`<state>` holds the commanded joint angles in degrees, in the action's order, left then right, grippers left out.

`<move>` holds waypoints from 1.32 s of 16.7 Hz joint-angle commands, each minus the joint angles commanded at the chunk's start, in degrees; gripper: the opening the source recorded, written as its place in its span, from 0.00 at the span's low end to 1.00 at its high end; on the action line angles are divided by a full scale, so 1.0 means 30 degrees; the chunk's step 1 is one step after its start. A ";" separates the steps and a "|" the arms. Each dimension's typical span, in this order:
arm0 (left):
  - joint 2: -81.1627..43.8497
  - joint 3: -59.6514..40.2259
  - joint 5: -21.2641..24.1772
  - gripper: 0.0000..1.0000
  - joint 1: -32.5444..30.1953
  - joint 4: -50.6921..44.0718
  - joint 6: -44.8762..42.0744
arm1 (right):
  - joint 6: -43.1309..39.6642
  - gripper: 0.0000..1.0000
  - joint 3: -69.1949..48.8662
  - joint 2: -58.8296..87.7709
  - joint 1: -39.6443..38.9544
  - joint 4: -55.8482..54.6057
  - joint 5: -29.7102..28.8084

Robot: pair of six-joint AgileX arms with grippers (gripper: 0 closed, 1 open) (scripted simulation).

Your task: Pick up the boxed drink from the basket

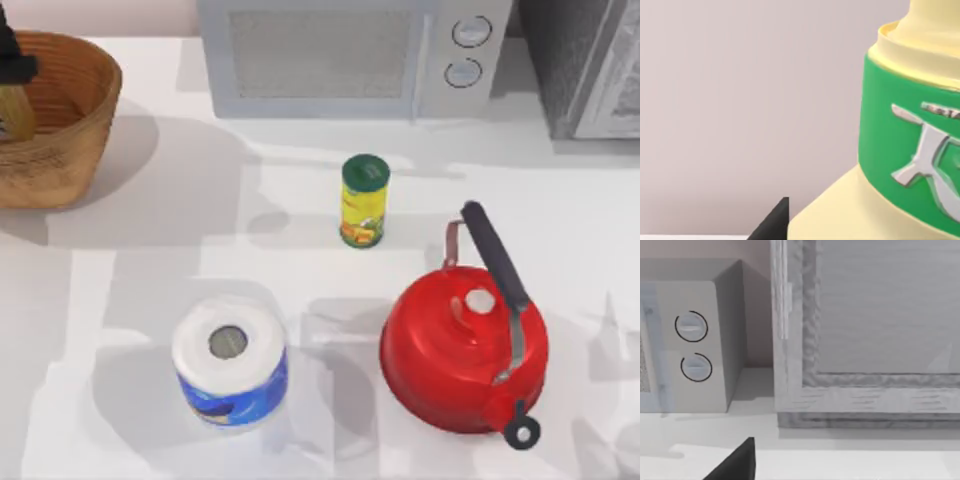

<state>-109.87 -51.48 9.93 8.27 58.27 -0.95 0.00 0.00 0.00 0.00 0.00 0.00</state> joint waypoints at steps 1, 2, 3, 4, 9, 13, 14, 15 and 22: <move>0.0501 -0.0388 -0.0005 0.00 -0.0005 -0.0809 -0.0012 | 0.0000 1.00 0.0000 0.0000 0.0000 0.0000 0.0000; 0.1025 -0.0793 -0.0010 0.00 -0.0012 -0.1672 -0.0026 | 0.0000 1.00 0.0000 0.0000 0.0000 0.0000 0.0000; 0.1563 -0.1203 -0.0016 0.00 -0.0019 -0.2568 -0.0042 | 0.0000 1.00 0.0000 0.0000 0.0000 0.0000 0.0000; 0.2104 -0.1605 -0.0022 0.00 -0.0025 -0.3480 -0.0056 | 0.0000 1.00 0.0000 0.0000 0.0000 0.0000 0.0000; 0.4439 -0.3308 -0.0066 0.00 -0.0045 -0.7569 -0.0078 | 0.0000 1.00 0.0000 0.0000 0.0000 0.0000 0.0000; 0.5115 -0.3818 -0.0092 0.00 -0.0036 -0.8825 -0.0060 | 0.0000 1.00 0.0000 0.0000 0.0000 0.0000 0.0000; 0.5115 -0.3818 -0.0092 0.00 -0.0036 -0.8825 -0.0060 | 0.0000 1.00 0.0000 0.0000 0.0000 0.0000 0.0000; 0.5115 -0.3818 -0.0092 0.00 -0.0036 -0.8825 -0.0060 | 0.0000 1.00 0.0000 0.0000 0.0000 0.0000 0.0000; 0.7606 -0.1732 -0.0415 0.00 -0.0199 -0.9918 0.0072 | 0.0000 1.00 0.0000 0.0000 0.0000 0.0000 0.0000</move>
<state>-87.06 -56.68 8.68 7.67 28.52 -0.73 0.00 0.00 0.00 0.00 0.00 0.00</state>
